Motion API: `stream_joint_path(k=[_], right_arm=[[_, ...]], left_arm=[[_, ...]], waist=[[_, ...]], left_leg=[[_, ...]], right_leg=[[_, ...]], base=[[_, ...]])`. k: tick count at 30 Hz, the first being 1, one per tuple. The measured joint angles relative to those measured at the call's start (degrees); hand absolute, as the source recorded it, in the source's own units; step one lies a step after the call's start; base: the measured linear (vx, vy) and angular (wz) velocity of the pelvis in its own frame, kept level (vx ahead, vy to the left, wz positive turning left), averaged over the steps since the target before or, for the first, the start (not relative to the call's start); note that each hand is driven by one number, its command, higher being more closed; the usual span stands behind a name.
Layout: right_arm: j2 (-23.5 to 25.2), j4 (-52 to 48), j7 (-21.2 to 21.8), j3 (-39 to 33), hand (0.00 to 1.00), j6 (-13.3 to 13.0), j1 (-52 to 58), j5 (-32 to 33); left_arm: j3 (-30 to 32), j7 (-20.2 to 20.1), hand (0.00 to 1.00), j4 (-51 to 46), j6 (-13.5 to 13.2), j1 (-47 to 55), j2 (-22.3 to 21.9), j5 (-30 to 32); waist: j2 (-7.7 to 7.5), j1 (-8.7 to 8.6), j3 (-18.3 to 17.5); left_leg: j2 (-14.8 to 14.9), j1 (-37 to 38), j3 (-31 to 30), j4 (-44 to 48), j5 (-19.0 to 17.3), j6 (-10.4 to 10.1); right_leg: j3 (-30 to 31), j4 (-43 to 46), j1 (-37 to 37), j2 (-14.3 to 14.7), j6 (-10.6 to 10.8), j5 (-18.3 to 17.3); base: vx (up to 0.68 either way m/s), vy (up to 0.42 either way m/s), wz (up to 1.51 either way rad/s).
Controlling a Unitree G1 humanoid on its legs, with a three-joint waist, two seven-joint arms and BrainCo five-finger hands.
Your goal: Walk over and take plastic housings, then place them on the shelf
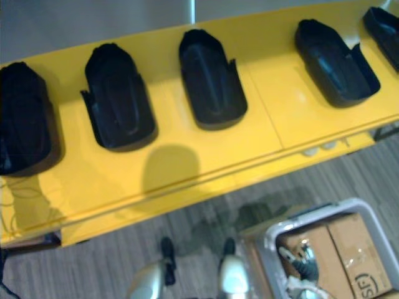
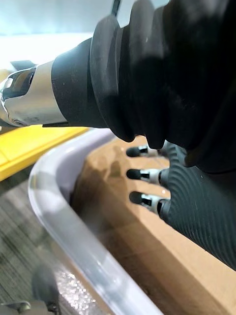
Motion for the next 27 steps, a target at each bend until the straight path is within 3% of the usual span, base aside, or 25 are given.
stream_joint_path(k=[3,5,8,11,22,27], right_arm=[[-0.06,-0.78,4.82,0.47,0.00,-2.79,0.15,0.15],[-0.28,-7.08,11.00,4.78,0.00,-4.77,1.68,0.07],[-0.24,-10.73,16.40,11.71,0.00,-5.45,1.37,0.08],[-0.07,-10.80,18.53,17.36,0.00,-5.54,1.22,0.07],[-0.02,-8.66,15.74,21.41,0.00,-1.76,0.46,-0.23],[-0.02,-6.37,14.65,21.38,0.00,-0.85,0.75,-0.21]], left_arm=[[0.00,0.71,0.00,0.00,0.00,-0.22,0.00,-0.02],[-0.01,0.71,0.00,-0.01,-0.01,-0.74,0.00,0.00],[-0.23,0.62,0.00,0.01,-0.53,-2.22,0.00,0.09],[-2.25,0.63,0.00,-0.07,-2.31,-2.84,-0.01,0.23],[-3.49,0.77,0.00,-2.77,-5.09,-2.97,-0.29,1.23],[-3.94,1.24,0.00,-3.12,-6.70,-2.96,-0.30,0.85]], waist=[[0.05,-0.03,0.03],[0.05,-0.08,0.03],[0.04,0.22,0.02],[0.04,0.35,0.01],[-0.07,2.04,-0.20],[-0.02,2.65,-2.46]], left_leg=[[0.00,0.15,-0.02,-0.04,0.05,-0.03],[-0.01,0.23,-0.44,-0.03,0.13,-0.09],[-0.01,0.46,-1.64,-0.01,0.25,-0.18],[-0.18,1.16,-4.17,-0.06,0.36,-0.32],[-1.43,2.06,-8.62,-4.32,3.33,-0.41],[-1.75,1.89,-8.07,-4.52,3.33,-0.42]], right_leg=[[-0.02,0.11,0.03,0.00,0.03,-0.02],[-0.31,0.13,0.31,0.04,0.03,-0.02],[-1.79,0.08,1.43,0.02,0.03,-0.03],[-4.59,0.05,3.76,-0.04,-0.42,-0.31],[-8.05,-0.04,6.26,-0.57,-0.93,-0.65],[-8.00,-1.10,6.49,-0.87,-0.88,-0.59]], base=[[0.00,0.000,0.00],[0.01,-0.006,0.05],[0.01,-0.011,0.18],[0.01,-0.017,0.40],[0.01,-0.006,0.27],[0.01,0.007,0.00]])
